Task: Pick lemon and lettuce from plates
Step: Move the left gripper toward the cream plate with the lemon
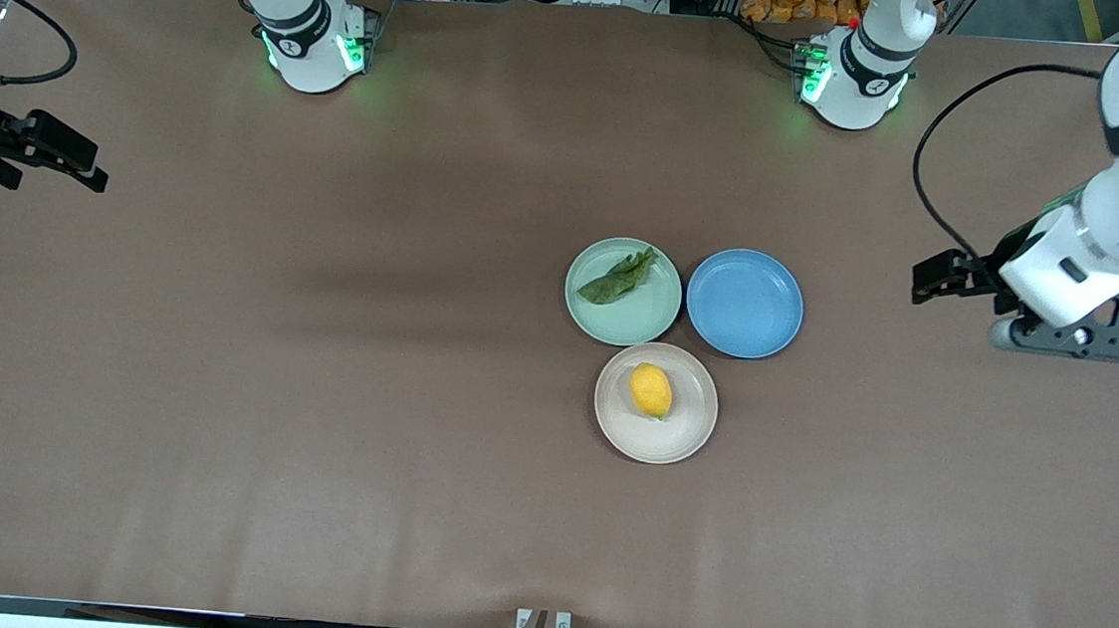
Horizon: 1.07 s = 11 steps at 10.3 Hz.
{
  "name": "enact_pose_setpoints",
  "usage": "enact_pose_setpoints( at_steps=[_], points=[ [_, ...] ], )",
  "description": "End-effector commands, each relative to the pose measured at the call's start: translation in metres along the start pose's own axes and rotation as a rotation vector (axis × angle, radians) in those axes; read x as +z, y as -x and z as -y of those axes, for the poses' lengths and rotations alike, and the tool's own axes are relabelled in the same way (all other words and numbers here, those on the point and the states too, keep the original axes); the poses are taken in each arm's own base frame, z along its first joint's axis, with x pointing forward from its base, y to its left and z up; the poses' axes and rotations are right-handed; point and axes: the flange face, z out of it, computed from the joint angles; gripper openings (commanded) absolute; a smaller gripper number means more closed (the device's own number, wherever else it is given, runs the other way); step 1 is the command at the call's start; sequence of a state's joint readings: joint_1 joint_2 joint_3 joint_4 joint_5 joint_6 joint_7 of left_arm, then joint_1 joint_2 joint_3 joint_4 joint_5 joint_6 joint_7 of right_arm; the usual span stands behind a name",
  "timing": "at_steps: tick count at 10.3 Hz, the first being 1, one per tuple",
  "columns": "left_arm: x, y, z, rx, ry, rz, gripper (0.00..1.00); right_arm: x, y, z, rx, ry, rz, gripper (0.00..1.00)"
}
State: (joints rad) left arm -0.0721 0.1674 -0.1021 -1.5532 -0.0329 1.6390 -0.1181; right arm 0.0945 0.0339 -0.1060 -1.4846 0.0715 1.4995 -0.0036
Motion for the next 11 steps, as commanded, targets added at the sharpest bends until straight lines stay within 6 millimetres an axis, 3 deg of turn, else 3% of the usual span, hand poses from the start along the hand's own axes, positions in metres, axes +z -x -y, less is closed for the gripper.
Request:
enact_pose_setpoints(
  at_steps=[1, 4, 11],
  points=[
    [0.018, -0.016, -0.020, 0.009, 0.011, 0.006, 1.00, -0.007, 0.005, -0.001, 0.009, 0.011, -0.005, 1.00],
    [0.036, -0.031, -0.025, -0.055, 0.024, -0.007, 1.00, -0.006, 0.005, -0.001, 0.009, 0.011, -0.004, 1.00],
    [0.096, -0.077, -0.086, -0.237, 0.052, -0.051, 1.00, -0.008, 0.007, -0.003, 0.010, 0.010, -0.005, 1.00]
  ],
)
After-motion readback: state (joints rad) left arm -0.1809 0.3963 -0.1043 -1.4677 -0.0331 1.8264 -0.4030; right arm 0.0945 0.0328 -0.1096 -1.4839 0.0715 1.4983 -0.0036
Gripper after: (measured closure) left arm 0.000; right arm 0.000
